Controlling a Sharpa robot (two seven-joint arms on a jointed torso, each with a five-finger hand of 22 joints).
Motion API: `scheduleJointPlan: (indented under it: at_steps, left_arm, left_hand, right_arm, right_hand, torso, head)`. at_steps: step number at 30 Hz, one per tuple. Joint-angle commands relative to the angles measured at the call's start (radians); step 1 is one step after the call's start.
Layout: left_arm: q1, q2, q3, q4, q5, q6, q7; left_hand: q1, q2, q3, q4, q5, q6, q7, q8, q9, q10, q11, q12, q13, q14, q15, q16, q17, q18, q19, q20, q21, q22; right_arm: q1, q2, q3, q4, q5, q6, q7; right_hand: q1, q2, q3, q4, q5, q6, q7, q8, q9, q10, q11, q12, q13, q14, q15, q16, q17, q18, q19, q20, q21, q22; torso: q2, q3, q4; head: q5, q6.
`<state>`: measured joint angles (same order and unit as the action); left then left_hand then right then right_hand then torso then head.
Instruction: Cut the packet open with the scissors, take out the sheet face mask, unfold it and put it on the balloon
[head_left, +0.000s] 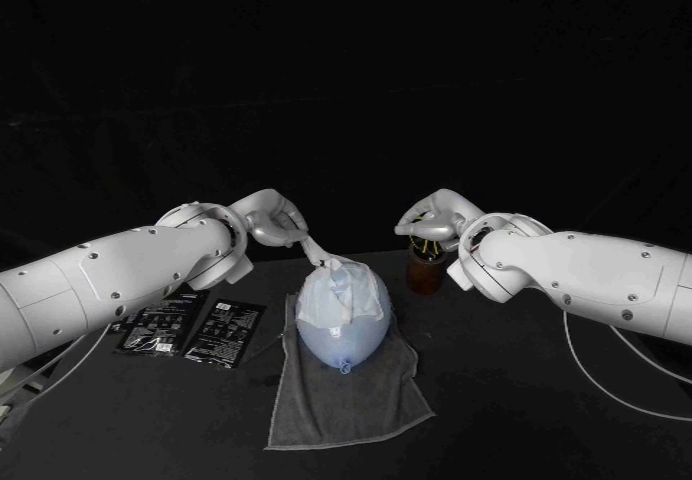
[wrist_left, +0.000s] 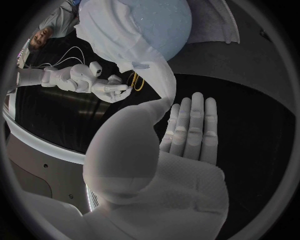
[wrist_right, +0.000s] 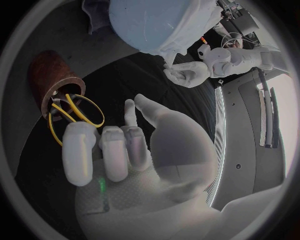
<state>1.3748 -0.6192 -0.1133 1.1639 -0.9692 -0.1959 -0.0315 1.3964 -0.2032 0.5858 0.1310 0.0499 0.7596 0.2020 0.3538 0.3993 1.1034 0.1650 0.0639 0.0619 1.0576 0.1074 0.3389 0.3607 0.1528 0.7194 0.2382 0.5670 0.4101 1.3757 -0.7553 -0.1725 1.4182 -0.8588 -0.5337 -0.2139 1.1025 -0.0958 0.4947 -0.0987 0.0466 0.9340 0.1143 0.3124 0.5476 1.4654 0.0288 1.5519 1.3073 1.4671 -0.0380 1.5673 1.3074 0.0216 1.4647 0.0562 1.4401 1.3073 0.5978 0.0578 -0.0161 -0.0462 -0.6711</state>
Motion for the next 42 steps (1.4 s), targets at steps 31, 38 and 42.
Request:
scheduleJointPlan:
  at_steps: [31,38,42]
  left_arm:
    - [-0.063,-0.251,-0.011,0.215,0.357,-0.093,0.081]
    - [-0.085,-0.375,-0.046,0.378,0.457,-0.075,0.121]
    - [-0.122,-0.419,-0.053,0.445,0.476,-0.081,0.128]
  left_hand:
    - [0.134,0.019,-0.165,0.153,-0.001,0.119,-0.016,0.03,-0.101,0.078,-0.053,0.116,0.021,0.22,-0.065,0.093,0.058,0.032,0.307,-0.081,-0.063,-0.115]
    - [-0.017,-0.022,-0.209,0.159,-0.002,0.192,-0.058,0.033,-0.114,0.19,-0.097,0.184,0.061,0.276,-0.104,0.307,0.208,0.03,0.363,-0.118,0.035,-0.057]
    - [-0.076,-0.027,-0.266,0.154,-0.001,0.199,-0.077,0.027,-0.119,0.227,-0.113,0.25,0.111,0.316,-0.122,0.462,0.322,0.031,0.407,-0.141,0.104,-0.015]
  right_arm:
    - [-0.111,-0.184,-0.004,0.256,0.143,-0.091,0.133]
    - [-0.16,-0.263,-0.008,0.379,0.157,-0.124,0.171]
    - [-0.192,-0.295,-0.011,0.43,0.158,-0.142,0.178]
  right_hand:
    - [0.034,0.01,-0.058,0.062,0.004,0.01,0.009,-0.044,-0.042,0.099,0.013,0.005,0.255,0.104,0.015,0.004,0.263,0.004,0.06,0.027,0.021,0.229]
    - [0.047,0.01,-0.063,0.066,0.005,0.027,0.004,-0.05,-0.05,0.105,0.008,0.019,0.263,0.104,0.011,0.004,0.263,-0.001,0.071,0.023,0.045,0.236]
    - [0.046,0.007,-0.068,0.07,0.005,0.033,0.002,-0.052,-0.054,0.105,0.007,0.019,0.263,0.104,0.01,0.004,0.263,-0.002,0.072,0.022,0.049,0.238]
  torso:
    - [0.0,0.001,-0.0009]
    - [-0.003,0.0009,-0.0021]
    - [-0.004,0.0,-0.0026]
  head:
    - [-0.001,-0.029]
    - [-0.001,-0.051]
    - [-0.002,-0.061]
